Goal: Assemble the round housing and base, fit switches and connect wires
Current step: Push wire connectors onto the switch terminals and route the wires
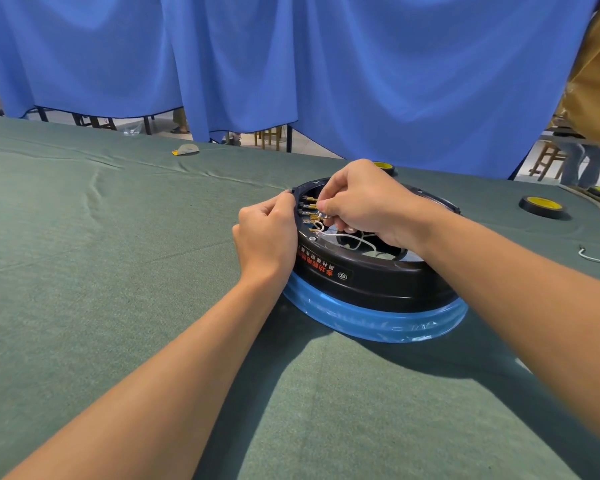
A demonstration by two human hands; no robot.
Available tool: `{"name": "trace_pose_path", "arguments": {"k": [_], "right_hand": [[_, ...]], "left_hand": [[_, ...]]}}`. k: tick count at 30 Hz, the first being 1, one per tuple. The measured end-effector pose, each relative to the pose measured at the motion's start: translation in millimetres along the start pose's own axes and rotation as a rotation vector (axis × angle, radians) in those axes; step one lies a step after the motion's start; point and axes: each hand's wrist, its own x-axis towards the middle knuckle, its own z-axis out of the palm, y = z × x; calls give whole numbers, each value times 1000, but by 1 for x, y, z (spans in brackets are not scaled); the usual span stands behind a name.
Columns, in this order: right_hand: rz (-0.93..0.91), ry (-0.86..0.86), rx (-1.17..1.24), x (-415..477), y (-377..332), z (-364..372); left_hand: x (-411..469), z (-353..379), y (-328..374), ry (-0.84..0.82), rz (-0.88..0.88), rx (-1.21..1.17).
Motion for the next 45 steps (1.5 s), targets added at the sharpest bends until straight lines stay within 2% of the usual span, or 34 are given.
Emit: {"name": "trace_pose_path", "arguments": {"k": [16,23,28,32,45], "right_hand": [[-160,38,-236,5,-4,6],[-187,14,-206,4,0,2],[-284,70,-233,-2,6,-6],[-372,40,-290,-6,8,-9],[-421,17,-406,-6,8,-7]], "left_hand": [[-1,-1,2,14,-7,38],[-1,-1,3,7,2,30],[-2,-1,3,0,3,29],[-1,-2,3,-9,14,42],[-3,-3,3,-5,21,35]]}}
